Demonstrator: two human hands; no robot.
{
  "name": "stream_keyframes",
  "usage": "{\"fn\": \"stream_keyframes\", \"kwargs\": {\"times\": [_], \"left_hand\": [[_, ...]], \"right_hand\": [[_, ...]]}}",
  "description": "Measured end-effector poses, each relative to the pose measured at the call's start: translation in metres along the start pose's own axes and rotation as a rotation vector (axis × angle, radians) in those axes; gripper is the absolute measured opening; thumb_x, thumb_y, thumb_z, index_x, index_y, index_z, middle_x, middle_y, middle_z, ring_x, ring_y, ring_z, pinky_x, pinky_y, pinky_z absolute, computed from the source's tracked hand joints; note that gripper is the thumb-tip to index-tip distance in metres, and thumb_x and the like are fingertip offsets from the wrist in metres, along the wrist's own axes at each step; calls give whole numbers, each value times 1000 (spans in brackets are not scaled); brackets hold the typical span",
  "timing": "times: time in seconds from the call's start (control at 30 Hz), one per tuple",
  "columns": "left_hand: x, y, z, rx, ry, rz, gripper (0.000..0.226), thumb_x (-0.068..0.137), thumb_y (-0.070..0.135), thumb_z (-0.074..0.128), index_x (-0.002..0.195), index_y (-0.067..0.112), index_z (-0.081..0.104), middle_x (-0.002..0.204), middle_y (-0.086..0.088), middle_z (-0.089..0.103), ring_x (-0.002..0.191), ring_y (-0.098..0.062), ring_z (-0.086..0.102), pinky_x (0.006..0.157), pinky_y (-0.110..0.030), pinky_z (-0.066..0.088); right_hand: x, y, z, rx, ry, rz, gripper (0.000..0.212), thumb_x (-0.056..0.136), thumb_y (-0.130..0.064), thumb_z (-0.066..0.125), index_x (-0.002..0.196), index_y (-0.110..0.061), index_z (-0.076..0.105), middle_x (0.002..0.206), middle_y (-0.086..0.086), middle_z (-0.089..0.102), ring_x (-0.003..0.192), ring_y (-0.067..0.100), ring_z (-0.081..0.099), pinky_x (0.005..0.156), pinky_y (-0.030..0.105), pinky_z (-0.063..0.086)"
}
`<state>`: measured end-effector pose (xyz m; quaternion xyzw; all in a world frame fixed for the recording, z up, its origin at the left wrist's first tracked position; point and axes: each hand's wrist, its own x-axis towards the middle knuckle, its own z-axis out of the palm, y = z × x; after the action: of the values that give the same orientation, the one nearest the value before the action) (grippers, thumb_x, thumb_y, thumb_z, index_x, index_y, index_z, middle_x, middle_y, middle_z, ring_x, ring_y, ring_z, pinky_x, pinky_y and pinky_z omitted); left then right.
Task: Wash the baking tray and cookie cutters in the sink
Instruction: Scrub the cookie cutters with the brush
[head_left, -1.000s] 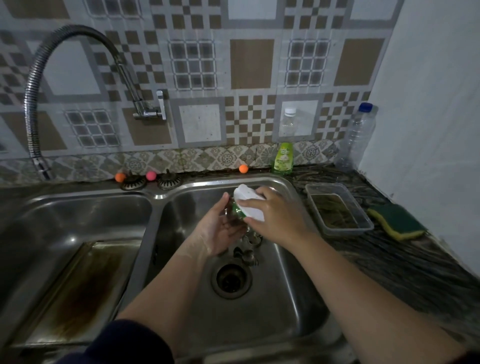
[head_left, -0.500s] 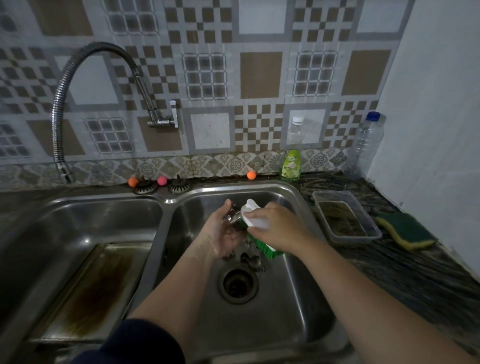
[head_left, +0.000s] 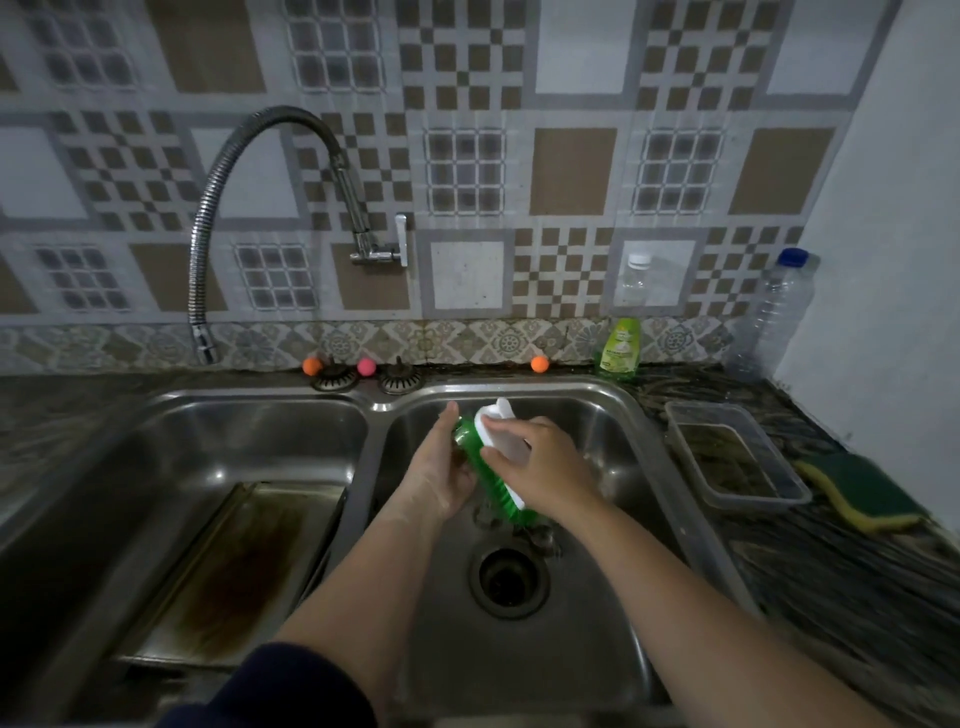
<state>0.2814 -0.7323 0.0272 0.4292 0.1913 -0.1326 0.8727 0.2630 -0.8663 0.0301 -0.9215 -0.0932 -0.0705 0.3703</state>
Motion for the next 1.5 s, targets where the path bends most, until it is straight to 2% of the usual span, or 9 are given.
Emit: {"fn": "stream_keyframes", "kwargs": {"times": [0.1, 0.17, 0.27, 0.37, 0.57, 0.73, 1.0, 1.3, 1.5], "left_hand": [[1, 11, -17, 152, 52, 152, 44, 83, 35, 71, 115, 7, 62, 91, -5, 70, 72, -15, 67, 63, -25, 54], [1, 20, -33, 488, 160, 392, 50, 66, 34, 85, 106, 11, 65, 88, -1, 71, 77, -16, 67, 72, -26, 55], [-11, 38, -52, 912, 189, 695, 51, 58, 20, 90, 99, 26, 60, 85, 14, 66, 77, -2, 62, 73, -6, 46], [-11, 58, -71, 1188, 221, 795, 64, 52, 36, 85, 111, 23, 63, 102, 7, 69, 96, -12, 65, 84, -24, 52], [-11, 89, -116, 1435, 290, 769, 60, 63, 36, 81, 117, 23, 60, 111, -1, 64, 104, -22, 61, 78, -29, 47], [-4, 96, -156, 1406, 299, 762, 68, 64, 36, 83, 124, 21, 53, 122, 2, 56, 111, -18, 55, 86, -30, 47], [6, 88, -253, 1582, 348, 439, 70, 70, 46, 78, 130, 34, 43, 130, 7, 53, 124, -18, 47, 101, -42, 40], [24, 72, -306, 1659, 285, 153, 83, 70, 51, 76, 138, 27, 36, 139, 4, 46, 130, -18, 42, 111, -46, 30], [27, 90, -273, 1637, 316, 305, 63, 84, 45, 63, 139, 27, 38, 140, 0, 47, 130, -20, 42, 109, -44, 32]], "right_hand": [[11, -8, 1, -12, 57, 62, 42, 85, -45, 62, 127, -41, 57, 123, -1, 52, 111, 20, 57, 87, 29, 46], [20, -22, -3, 81, 79, 24, 41, 87, -41, 63, 128, -38, 59, 132, -1, 54, 119, 18, 53, 94, 30, 44], [29, -52, 1, 56, 30, -72, 40, 87, -39, 64, 126, -39, 60, 125, -2, 53, 113, 17, 55, 92, 30, 44], [38, -74, 19, -200, -58, -79, 41, 87, -43, 59, 127, -46, 55, 120, -4, 44, 108, 18, 54, 88, 33, 46], [39, -113, 69, -347, -31, -162, 41, 88, -41, 59, 129, -47, 53, 129, -3, 41, 115, 20, 51, 87, 35, 47], [44, -130, 104, -349, 32, -79, 42, 90, -40, 57, 132, -45, 51, 127, -1, 41, 114, 23, 52, 87, 35, 46], [38, -130, 137, -319, 55, -1, 43, 89, -42, 58, 131, -45, 51, 125, -3, 42, 110, 21, 53, 82, 33, 46], [28, -96, 137, -335, 48, 86, 43, 88, -40, 61, 130, -42, 54, 118, -2, 44, 103, 21, 55, 77, 32, 48], [25, -85, 127, -284, 54, 101, 44, 86, -39, 61, 130, -41, 55, 117, -1, 45, 103, 21, 55, 82, 35, 49]]}}
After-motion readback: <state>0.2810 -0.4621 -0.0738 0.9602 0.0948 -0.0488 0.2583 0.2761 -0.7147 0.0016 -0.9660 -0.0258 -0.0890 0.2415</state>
